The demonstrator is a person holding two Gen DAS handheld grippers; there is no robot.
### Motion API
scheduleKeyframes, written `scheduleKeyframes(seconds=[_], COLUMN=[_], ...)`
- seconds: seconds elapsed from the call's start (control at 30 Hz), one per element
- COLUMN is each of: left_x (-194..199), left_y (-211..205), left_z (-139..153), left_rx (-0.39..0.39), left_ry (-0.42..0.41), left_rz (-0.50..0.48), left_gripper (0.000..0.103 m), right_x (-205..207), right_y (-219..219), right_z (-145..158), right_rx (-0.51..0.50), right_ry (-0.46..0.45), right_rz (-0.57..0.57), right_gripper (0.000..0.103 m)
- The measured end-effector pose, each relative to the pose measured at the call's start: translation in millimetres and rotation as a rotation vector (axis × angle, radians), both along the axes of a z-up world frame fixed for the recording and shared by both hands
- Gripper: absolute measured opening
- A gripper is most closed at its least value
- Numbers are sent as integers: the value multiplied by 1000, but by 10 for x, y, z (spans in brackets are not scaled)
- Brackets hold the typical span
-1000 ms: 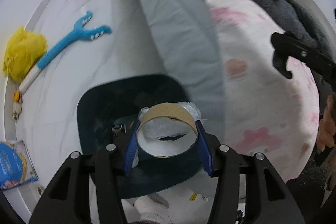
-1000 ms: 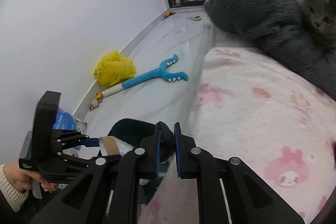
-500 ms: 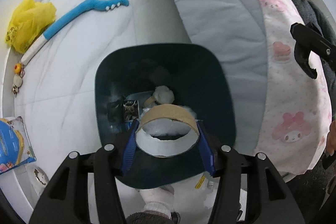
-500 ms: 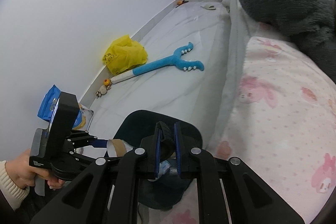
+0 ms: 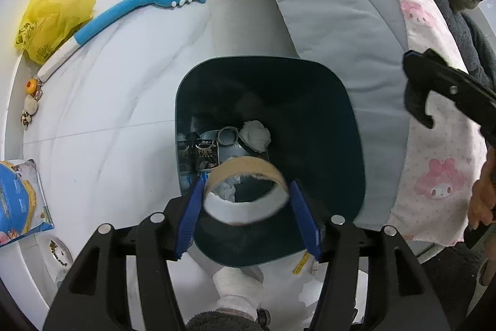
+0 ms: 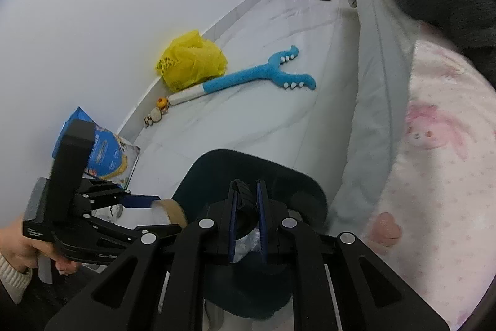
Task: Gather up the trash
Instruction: 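Open both grippers over the green bin to drop the tape roll and clip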
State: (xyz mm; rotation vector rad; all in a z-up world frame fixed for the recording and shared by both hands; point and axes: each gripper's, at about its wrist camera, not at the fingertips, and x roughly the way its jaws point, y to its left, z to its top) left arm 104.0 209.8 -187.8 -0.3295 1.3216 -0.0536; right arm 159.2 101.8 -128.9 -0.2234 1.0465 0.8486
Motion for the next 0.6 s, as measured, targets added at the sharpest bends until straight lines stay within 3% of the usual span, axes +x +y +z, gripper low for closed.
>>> scheduleKeyframes(seconds=[0.07, 0.13, 0.37, 0.6], left_x=[-18, -35, -87, -138], left_y=[19, 44, 176, 331], left_z=[0, 7, 59, 333], left_rx=[-5, -7, 21, 53], left_ry=[-2, -8, -35, -163], left_rz=[-1, -3, 30, 78], left_gripper=[74, 77, 80, 81], right_x=[-10, -15, -49, -79], right_y=[43, 84, 228, 355], right_z=[-57, -106, -295, -518], right_rx=[-12, -22, -68, -114], right_ry=[7, 15, 46, 90], right_rz=[4, 7, 28, 40], right_gripper=[12, 12, 12, 12])
